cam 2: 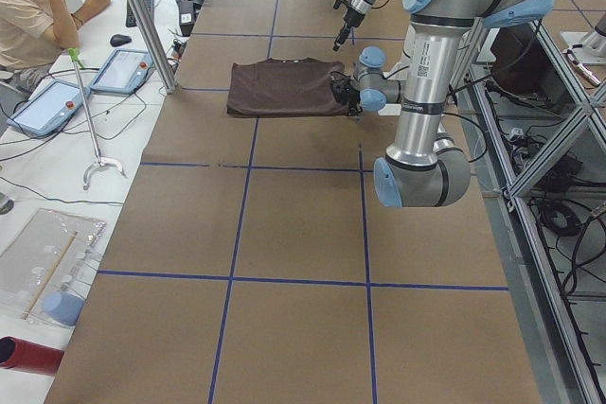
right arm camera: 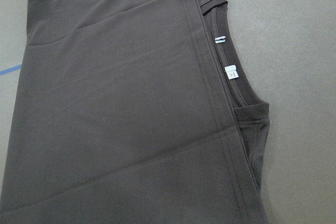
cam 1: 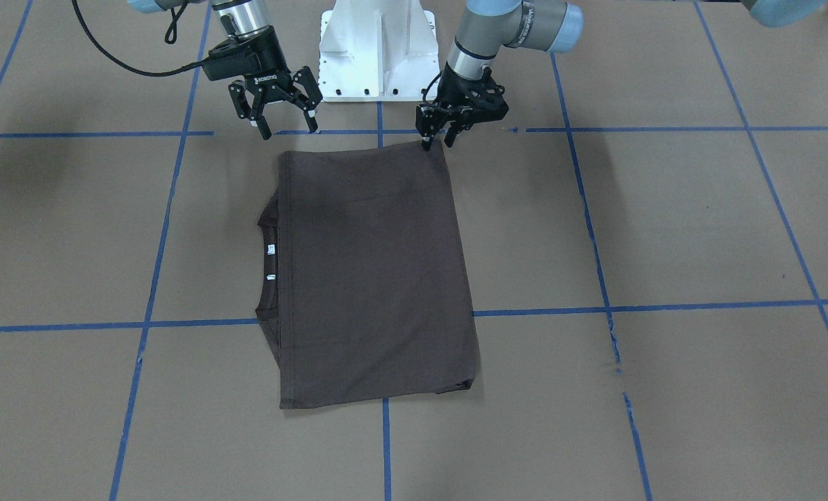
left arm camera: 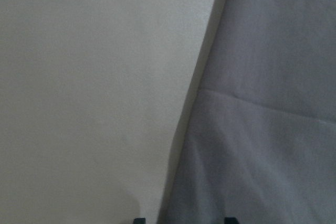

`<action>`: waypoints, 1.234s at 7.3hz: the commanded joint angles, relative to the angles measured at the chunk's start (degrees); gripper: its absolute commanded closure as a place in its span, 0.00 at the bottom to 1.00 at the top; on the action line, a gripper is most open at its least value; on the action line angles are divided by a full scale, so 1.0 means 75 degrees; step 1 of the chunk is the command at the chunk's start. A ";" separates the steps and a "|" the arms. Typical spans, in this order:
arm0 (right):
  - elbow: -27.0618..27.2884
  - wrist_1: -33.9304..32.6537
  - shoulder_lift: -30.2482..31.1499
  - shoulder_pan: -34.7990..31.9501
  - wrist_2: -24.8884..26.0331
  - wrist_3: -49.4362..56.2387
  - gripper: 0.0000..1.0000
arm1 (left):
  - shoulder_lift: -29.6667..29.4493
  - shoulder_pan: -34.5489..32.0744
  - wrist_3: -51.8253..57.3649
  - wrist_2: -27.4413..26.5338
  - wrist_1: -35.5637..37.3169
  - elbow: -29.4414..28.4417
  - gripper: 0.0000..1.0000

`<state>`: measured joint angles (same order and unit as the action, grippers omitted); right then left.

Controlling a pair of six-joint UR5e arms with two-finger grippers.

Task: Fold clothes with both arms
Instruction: 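Move the left gripper down to the shirt's near corner beside the right gripper, then pinch the near edge of the shirt with both grippers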

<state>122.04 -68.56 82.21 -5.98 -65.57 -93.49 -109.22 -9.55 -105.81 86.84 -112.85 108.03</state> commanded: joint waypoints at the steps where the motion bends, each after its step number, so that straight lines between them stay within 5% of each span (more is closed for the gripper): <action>1: 0.0017 0.0000 -0.0017 0.0000 0.0013 0.0008 0.00 | -0.0050 0.0008 -0.0001 0.0011 0.0012 -0.0001 0.64; 2: 0.0028 -0.0011 -0.0040 0.0000 0.0013 -0.0004 0.00 | -0.0050 0.0008 -0.0001 0.0012 0.0012 -0.0001 0.70; 9: -0.0007 -0.0012 -0.0028 0.0012 0.0024 -0.0015 0.00 | -0.0050 0.0125 -0.0001 0.0000 0.0012 -0.0001 0.69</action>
<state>122.07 -68.64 81.93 -5.90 -65.42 -93.53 -109.60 -8.67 -105.81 86.84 -112.76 108.02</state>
